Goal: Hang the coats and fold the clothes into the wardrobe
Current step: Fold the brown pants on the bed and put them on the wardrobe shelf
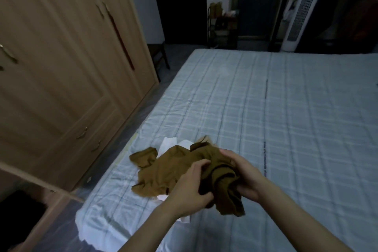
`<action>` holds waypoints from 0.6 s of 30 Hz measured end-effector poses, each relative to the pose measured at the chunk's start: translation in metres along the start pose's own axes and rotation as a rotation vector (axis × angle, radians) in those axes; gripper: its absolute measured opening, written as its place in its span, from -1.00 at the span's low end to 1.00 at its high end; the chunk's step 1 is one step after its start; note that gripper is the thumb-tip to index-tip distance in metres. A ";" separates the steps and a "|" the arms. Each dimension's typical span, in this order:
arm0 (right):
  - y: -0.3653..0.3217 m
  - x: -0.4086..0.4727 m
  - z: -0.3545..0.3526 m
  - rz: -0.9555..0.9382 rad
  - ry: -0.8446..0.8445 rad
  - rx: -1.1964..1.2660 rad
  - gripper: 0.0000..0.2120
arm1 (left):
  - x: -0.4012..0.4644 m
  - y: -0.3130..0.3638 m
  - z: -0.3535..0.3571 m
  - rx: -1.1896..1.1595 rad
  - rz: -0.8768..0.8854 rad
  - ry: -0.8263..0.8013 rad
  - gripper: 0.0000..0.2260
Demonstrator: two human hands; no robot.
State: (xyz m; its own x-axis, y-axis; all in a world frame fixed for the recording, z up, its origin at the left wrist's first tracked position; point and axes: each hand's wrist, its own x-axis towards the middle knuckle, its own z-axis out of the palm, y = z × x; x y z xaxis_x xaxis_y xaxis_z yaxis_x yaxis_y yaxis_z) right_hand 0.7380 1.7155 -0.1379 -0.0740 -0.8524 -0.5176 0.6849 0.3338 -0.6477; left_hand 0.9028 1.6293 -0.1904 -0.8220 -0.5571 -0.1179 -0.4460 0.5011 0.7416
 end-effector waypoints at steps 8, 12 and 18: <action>0.020 -0.039 0.016 -0.020 -0.083 -0.421 -0.56 | -0.026 0.004 -0.032 -0.222 0.031 0.123 -0.71; 0.037 -0.052 0.016 -0.017 0.102 -0.648 -0.51 | -0.039 0.001 -0.049 -0.104 0.110 0.120 -0.83; 0.075 -0.067 0.017 -0.240 0.591 -1.061 -0.65 | -0.054 -0.015 -0.059 0.312 0.248 -0.147 -0.79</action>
State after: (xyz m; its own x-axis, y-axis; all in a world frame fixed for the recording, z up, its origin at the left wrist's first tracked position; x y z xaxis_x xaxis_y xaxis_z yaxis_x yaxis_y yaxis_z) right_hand 0.8070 1.7907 -0.1427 -0.6207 -0.7167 -0.3180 -0.2966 0.5901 -0.7509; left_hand 0.9748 1.6132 -0.1559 -0.9496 -0.3054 -0.0710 -0.2958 0.7972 0.5263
